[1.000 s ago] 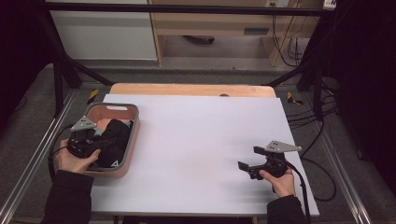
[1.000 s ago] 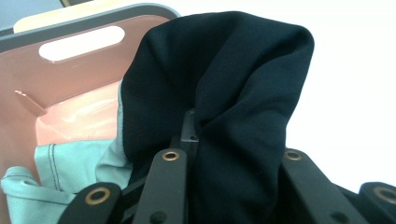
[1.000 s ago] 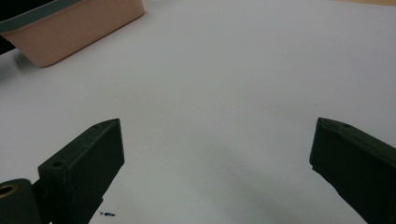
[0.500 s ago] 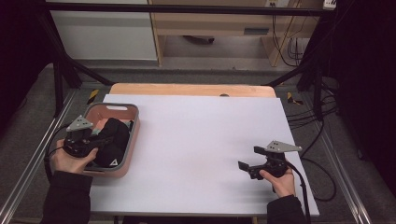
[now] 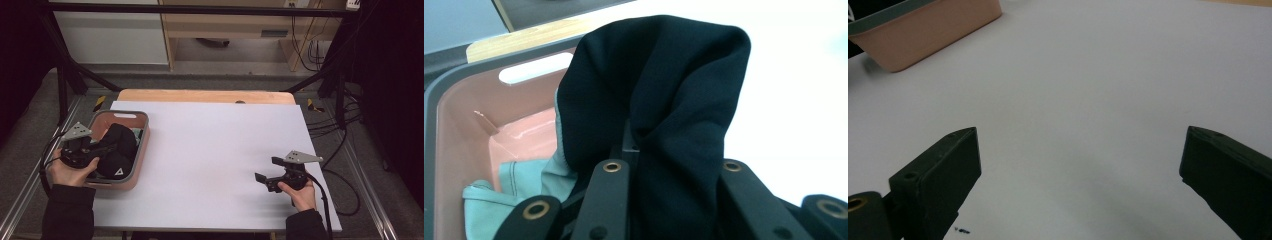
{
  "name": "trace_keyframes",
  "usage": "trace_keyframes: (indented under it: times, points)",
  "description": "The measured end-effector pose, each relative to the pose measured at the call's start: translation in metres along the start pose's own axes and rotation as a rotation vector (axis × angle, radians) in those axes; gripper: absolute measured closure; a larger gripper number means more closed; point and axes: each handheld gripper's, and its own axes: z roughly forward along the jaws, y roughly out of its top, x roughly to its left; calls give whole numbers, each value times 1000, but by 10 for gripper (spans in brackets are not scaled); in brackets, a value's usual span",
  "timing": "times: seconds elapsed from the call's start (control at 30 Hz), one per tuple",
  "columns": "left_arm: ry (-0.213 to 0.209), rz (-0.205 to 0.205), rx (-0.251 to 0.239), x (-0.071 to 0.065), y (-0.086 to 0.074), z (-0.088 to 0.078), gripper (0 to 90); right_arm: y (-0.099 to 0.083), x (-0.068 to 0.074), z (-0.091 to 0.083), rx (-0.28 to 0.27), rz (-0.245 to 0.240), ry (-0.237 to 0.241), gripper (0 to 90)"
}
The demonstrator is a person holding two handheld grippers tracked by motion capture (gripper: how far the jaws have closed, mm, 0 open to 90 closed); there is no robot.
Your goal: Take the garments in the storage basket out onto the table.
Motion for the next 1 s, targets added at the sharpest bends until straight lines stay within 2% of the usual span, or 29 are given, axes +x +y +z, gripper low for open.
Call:
trace_keyframes:
  times: [0.37, 0.7, 1.0]
  points:
    - [-4, -7, -9, 0, 9, -9, 762, 0, -1, -1, -4, 1, 0, 33]
    - [3, 14, -10, 0, 24, -15, 763, 0, 0, 0, 1, 4, 2, 33]
    - [-16, 25, -2, 3, 33, -19, 763, 0, 0, 0, 0, 2, 0, 33]
